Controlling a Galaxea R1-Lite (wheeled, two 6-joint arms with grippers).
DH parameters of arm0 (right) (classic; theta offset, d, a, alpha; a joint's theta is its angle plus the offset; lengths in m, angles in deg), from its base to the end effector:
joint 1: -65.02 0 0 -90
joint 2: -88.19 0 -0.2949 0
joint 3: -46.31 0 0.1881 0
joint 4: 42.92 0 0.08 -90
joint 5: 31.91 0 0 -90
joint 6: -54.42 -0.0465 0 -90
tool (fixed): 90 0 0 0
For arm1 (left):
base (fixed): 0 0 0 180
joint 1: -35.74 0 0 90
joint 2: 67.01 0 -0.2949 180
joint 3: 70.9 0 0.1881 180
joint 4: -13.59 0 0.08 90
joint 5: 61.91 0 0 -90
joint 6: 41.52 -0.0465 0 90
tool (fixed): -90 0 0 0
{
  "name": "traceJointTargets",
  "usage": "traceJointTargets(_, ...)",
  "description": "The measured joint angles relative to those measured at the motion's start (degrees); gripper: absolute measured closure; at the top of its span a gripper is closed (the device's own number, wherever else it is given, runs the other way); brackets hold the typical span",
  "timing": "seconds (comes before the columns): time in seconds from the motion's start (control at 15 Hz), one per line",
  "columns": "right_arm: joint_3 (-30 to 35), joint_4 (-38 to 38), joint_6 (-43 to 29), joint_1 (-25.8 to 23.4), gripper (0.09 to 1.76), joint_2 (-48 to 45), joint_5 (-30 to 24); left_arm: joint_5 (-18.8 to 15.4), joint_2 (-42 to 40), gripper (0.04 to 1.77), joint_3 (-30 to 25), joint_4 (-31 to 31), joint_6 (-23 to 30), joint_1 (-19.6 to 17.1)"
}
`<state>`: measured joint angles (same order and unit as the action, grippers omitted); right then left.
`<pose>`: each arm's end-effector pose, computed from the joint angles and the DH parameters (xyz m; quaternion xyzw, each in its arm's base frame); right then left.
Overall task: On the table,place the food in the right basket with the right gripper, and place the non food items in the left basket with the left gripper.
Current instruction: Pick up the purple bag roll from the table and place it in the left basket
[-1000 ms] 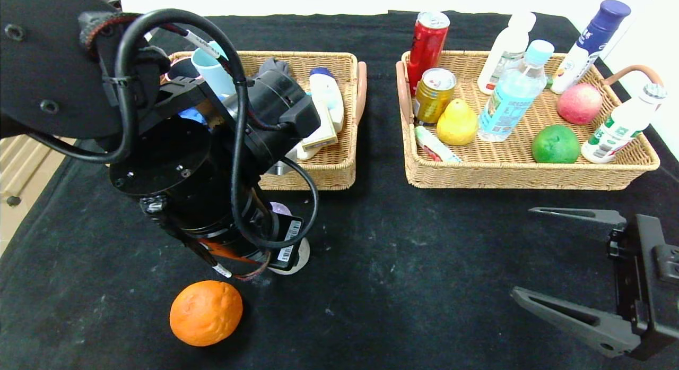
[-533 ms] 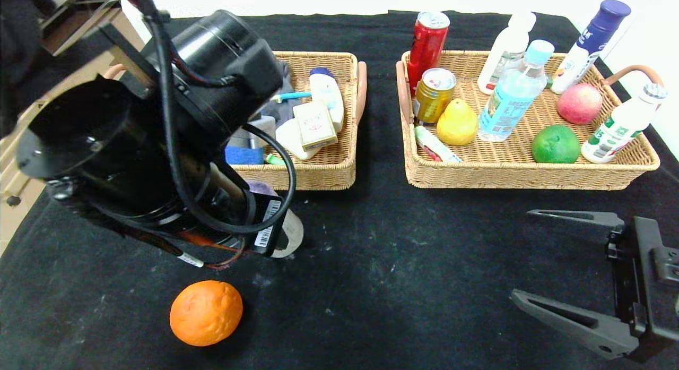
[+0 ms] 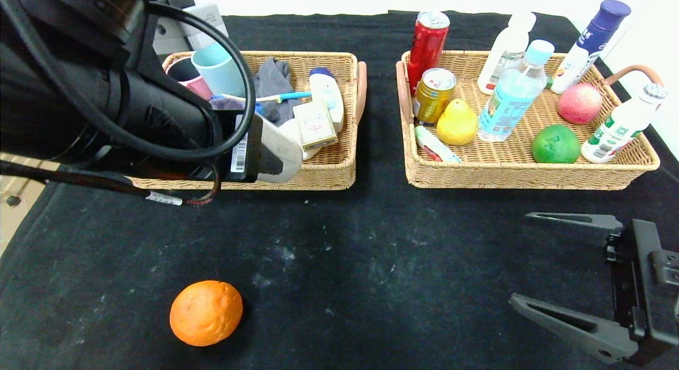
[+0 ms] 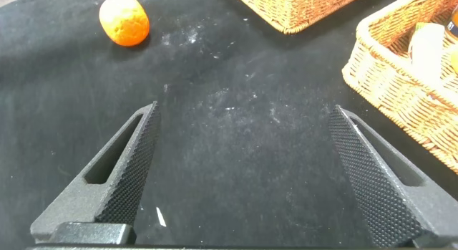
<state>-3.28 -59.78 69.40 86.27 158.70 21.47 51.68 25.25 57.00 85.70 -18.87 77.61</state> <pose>0.1711 0.0963 0.2025 -0.1093 -0.0282 0.4840 0.8678 0.2083 -0.1617 0.3314 -0.0183 0.2877 -0.0962 0.9527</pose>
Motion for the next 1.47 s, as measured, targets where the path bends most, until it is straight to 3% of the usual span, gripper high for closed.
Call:
traceJointTargets(0.13,0.0,0.0,0.0,0.0,0.14,0.0,0.05,0.89,0.55,0.9,0.09,-5.47,-1.4,-1.6)
traceJointTargets(0.27,0.0,0.0,0.01,0.0,0.14,0.0,0.02,4.38,1.97,0.9,0.09,-10.91,-2.82,-3.28)
traceJointTargets(0.47,0.02,0.0,0.01,0.0,0.14,0.02,0.02,5.1,4.32,0.9,0.26,-17.86,-5.86,-6.47)
traceJointTargets(0.73,0.09,0.0,0.01,0.0,0.14,0.0,0.02,4.77,7.16,0.91,-0.09,-29.03,-11.28,-9.9)
traceJointTargets(1.2,0.16,0.0,0.04,0.0,0.14,-0.17,0.05,2.38,11.82,0.91,-0.16,-42.86,-18.38,-14.52)
traceJointTargets(1.47,0.27,-0.1,0.01,-0.02,0.14,-0.23,0.11,0.48,13.39,0.91,-0.41,-44.12,-18.54,-15.43)
